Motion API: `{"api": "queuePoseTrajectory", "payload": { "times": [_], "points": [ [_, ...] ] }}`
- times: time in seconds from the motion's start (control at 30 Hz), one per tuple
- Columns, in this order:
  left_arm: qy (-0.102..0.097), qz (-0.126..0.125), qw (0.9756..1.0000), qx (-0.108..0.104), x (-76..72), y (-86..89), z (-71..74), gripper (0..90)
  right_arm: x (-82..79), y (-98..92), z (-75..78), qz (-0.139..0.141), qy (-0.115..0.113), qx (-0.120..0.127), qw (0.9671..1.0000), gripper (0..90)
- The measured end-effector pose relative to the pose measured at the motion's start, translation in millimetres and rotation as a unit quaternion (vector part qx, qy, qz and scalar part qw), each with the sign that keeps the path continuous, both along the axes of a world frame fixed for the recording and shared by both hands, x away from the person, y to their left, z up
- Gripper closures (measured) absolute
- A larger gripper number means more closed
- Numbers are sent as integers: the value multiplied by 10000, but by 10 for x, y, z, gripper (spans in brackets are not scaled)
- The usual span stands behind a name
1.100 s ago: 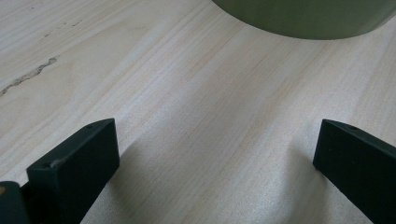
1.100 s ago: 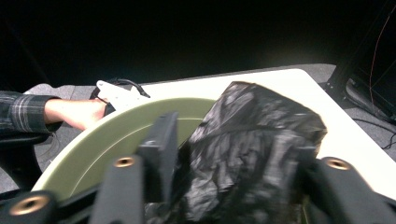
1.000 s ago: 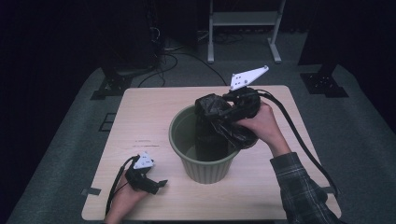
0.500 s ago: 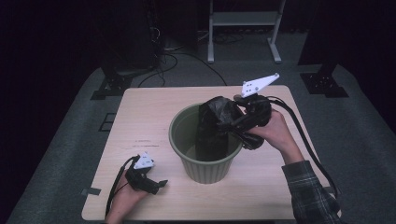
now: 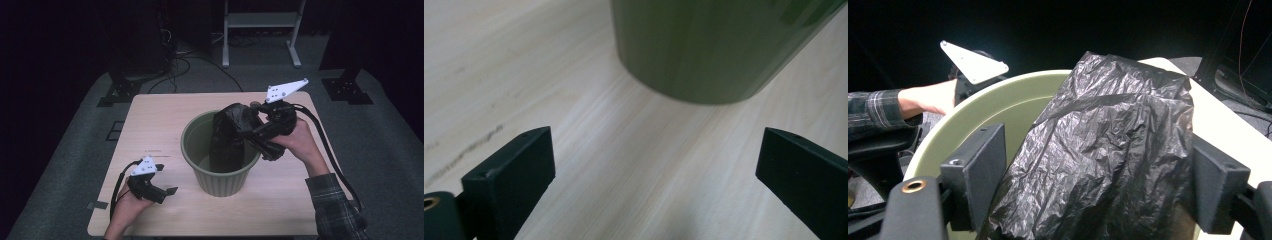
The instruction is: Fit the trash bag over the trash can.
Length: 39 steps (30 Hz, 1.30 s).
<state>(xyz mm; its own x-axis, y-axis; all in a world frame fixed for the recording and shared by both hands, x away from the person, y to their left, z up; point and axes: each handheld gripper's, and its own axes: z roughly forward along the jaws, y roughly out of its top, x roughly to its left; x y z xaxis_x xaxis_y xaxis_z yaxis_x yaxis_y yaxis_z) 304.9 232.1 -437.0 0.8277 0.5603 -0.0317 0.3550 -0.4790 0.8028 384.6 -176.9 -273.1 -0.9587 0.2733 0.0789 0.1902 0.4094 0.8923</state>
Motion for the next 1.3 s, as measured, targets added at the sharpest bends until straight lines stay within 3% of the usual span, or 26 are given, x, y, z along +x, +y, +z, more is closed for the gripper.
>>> {"api": "queuePoseTrajectory", "payload": {
  "times": [0.2,0.33,0.57,0.73,0.9,1.17,1.23,1.3],
  "points": [
    [-123,-248,9995,-128,-6,50,233,68,8,-13,9,3,16,45,10000,202],
    [-231,-406,9983,-347,1,79,396,137,19,-15,11,6,27,89,10000,202],
    [-351,-953,9929,-611,69,102,765,294,31,-9,11,-3,2,122,9999,208],
    [-593,-1098,9897,-697,139,71,1069,353,35,12,40,28,2,131,9999,209],
    [-749,-1279,9852,-866,244,-60,1317,402,42,55,77,62,-18,128,9999,209],
    [-908,-1523,9798,-929,451,-347,1488,451,54,71,77,74,-2,105,9999,220],
    [-937,-1581,9787,-919,503,-435,1524,451,53,72,76,107,17,110,9999,247],
    [-933,-1617,9780,-935,557,-522,1550,441,51,68,76,180,30,114,9998,348]
  ]
}}
